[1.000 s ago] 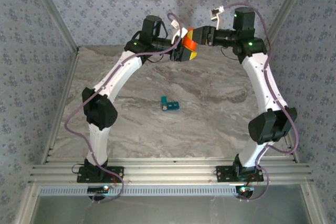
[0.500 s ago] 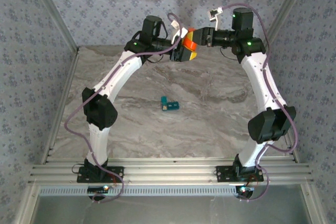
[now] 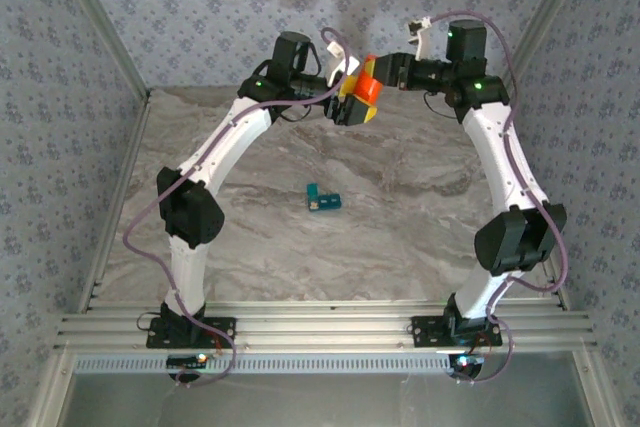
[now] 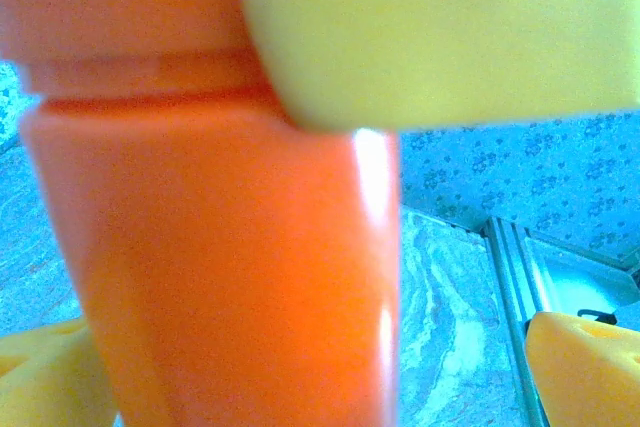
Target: Sort the pills into containers
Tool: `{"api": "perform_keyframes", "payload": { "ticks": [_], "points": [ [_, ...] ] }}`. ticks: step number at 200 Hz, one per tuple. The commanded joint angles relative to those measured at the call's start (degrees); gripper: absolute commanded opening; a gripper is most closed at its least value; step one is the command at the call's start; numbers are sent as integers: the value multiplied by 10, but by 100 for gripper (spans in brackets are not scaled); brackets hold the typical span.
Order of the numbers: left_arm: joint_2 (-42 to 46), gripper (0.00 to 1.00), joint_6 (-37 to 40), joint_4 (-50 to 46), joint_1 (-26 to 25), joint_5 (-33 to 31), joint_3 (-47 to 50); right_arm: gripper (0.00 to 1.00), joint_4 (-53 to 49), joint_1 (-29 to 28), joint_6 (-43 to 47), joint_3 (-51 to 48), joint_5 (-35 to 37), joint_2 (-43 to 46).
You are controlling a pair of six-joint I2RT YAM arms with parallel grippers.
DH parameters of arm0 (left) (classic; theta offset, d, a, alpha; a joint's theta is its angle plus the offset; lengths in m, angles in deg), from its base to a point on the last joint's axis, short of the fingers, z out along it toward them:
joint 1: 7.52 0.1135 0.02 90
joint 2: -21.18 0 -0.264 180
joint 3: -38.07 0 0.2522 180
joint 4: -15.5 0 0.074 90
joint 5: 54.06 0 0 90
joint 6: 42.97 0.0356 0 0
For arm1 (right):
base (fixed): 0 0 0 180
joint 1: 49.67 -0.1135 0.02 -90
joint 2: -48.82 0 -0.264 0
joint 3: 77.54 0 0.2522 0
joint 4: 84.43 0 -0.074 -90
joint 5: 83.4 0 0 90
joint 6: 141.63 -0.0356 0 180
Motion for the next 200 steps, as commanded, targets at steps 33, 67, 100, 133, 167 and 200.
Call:
{"api": "perform_keyframes", "payload": {
  "ticks": [33, 67, 100, 133, 167, 200],
  "points": [
    [93, 99, 21, 46, 19, -21, 106, 25, 26, 20, -12, -63, 74, 63],
    [155, 99, 3, 114, 35, -87, 210, 25, 43, 21, -2, -137, 137, 101],
    [210, 99, -16, 176, 48, -180, 292, 25, 40, 15, 29, -207, 206, 130],
    [263, 99, -29, 256, 57, -288, 384, 25, 59, -5, 64, -290, 286, 157],
    [299, 99, -35, 306, 59, -386, 442, 24, 84, -25, 81, -350, 356, 168],
    [305, 99, -56, 293, 68, -462, 446, 22, 121, -41, 82, -413, 411, 172]
  ]
}}
